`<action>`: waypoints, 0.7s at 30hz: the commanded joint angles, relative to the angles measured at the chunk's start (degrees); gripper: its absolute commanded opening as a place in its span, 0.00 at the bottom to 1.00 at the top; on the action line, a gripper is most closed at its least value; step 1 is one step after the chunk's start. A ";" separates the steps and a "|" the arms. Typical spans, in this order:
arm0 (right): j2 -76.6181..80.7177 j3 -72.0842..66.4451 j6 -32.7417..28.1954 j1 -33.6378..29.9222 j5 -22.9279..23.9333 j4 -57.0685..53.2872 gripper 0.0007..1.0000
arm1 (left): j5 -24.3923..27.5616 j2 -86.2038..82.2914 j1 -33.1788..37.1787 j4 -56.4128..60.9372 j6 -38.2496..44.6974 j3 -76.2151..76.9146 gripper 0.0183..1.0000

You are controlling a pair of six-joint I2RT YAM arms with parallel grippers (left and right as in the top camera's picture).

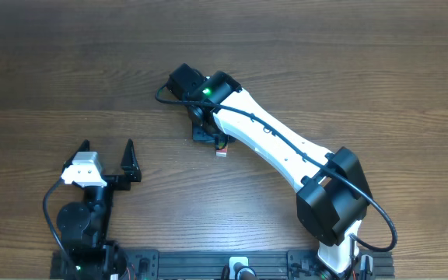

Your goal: Stack Cubes

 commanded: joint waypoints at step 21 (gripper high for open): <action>0.87 0.04 1.03 0.15 -0.09 -0.81 0.39 | 0.35 -0.37 0.24 -0.04 0.83 -0.31 1.00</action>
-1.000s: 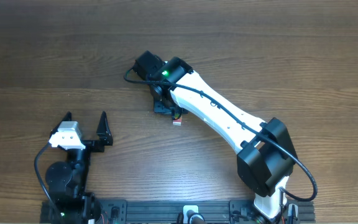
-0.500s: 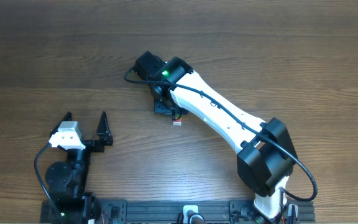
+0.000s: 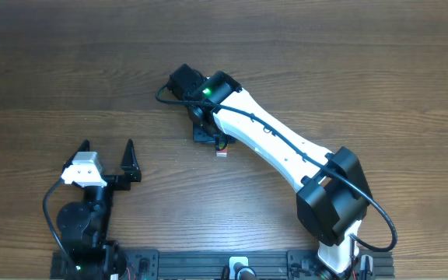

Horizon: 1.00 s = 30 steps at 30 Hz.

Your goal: Stack Cubes

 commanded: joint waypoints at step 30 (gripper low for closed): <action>-17.44 6.80 -28.02 -23.74 7.13 11.89 0.99 | 0.35 -0.37 0.24 -0.07 0.83 -0.31 1.00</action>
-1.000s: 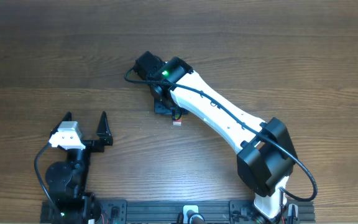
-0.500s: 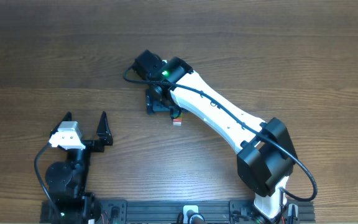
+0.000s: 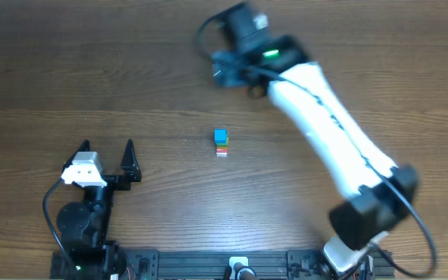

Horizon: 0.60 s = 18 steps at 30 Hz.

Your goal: Stack Cubes

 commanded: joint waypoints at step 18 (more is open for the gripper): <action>-61.22 -64.87 -16.79 -16.33 5.49 41.09 0.99 | 0.35 -0.37 0.24 -0.07 0.83 -0.31 1.00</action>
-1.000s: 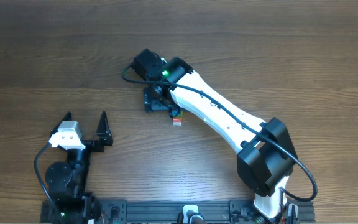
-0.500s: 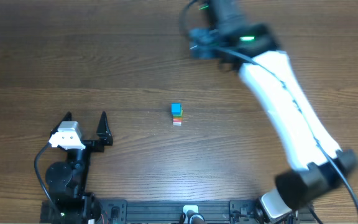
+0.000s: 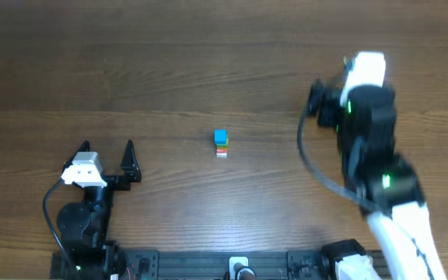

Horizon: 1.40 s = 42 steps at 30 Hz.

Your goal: Stack Cubes

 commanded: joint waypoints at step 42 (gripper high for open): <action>-53.46 -52.52 -5.60 -12.46 -17.25 22.80 0.99 | 0.35 -0.35 0.24 -0.07 0.83 -0.31 1.00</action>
